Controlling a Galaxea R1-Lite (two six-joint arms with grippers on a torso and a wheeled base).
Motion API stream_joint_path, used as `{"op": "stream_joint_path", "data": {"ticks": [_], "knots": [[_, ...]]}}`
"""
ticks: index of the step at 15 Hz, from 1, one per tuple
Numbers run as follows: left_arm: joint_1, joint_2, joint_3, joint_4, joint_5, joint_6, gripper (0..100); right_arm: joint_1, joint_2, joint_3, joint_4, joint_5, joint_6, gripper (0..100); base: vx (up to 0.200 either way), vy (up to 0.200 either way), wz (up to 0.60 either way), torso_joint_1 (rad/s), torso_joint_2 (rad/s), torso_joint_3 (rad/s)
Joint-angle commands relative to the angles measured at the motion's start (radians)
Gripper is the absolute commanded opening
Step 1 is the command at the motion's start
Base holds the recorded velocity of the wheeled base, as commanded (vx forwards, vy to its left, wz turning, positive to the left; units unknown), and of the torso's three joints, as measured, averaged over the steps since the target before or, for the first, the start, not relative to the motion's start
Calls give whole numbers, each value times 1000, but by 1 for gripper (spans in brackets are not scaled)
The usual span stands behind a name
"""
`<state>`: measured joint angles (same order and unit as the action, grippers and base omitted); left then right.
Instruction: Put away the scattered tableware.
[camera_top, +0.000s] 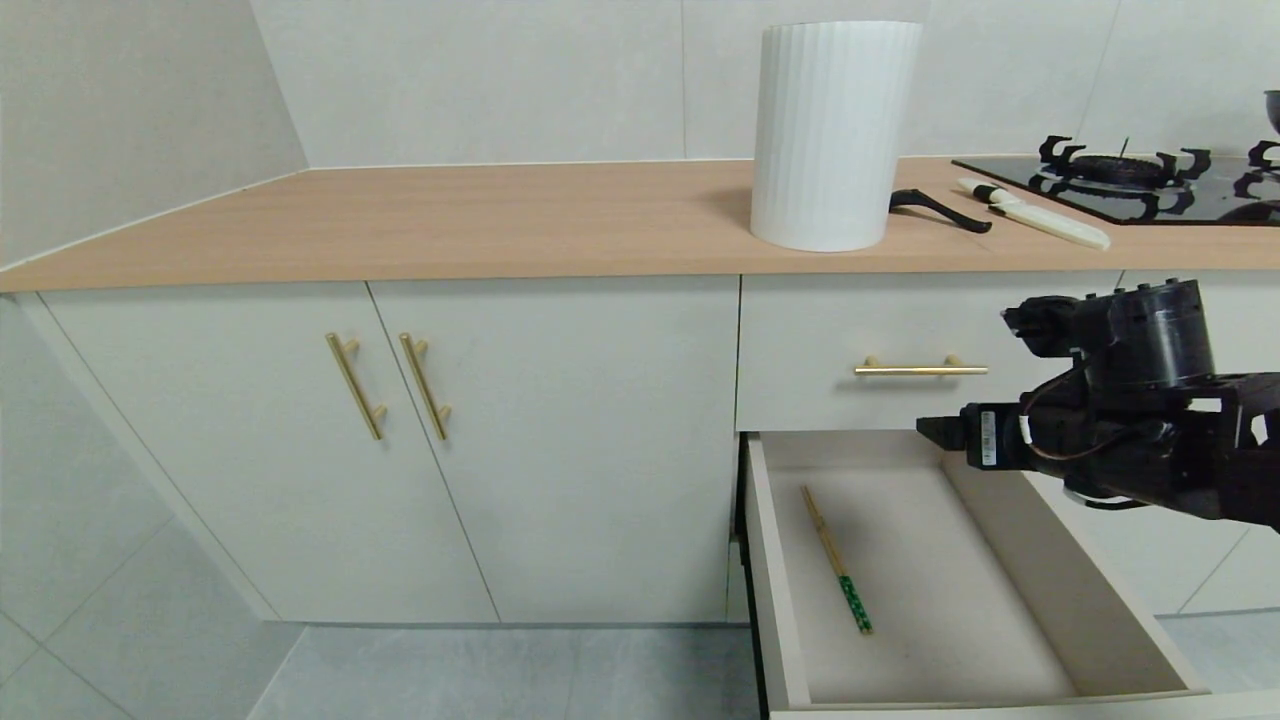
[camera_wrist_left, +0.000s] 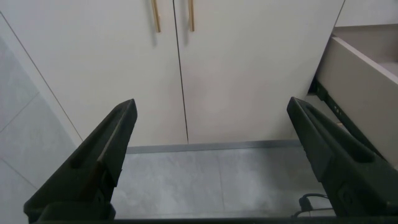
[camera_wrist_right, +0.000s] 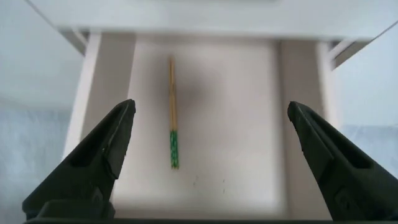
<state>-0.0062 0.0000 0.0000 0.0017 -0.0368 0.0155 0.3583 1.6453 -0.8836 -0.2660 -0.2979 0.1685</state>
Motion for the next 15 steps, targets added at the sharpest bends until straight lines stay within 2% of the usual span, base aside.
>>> {"op": "stream_joint_path", "data": {"ticks": [1,7,10,15], "knots": [[0,2,0,0,0,0,100,-5,-41,-1,-2,0,0,100,0,0,0,0,0,0],[0,2,0,1,0,0,100,-7,-45,-1,-4,0,0,100,0,0,0,6,-26,-21],[0,2,0,0,0,0,100,-7,-44,-1,-4,0,0,100,0,0,0,79,-237,-258],[0,2,0,0,0,0,100,-7,-44,-1,-4,0,0,100,0,0,0,143,-493,-307]]}}
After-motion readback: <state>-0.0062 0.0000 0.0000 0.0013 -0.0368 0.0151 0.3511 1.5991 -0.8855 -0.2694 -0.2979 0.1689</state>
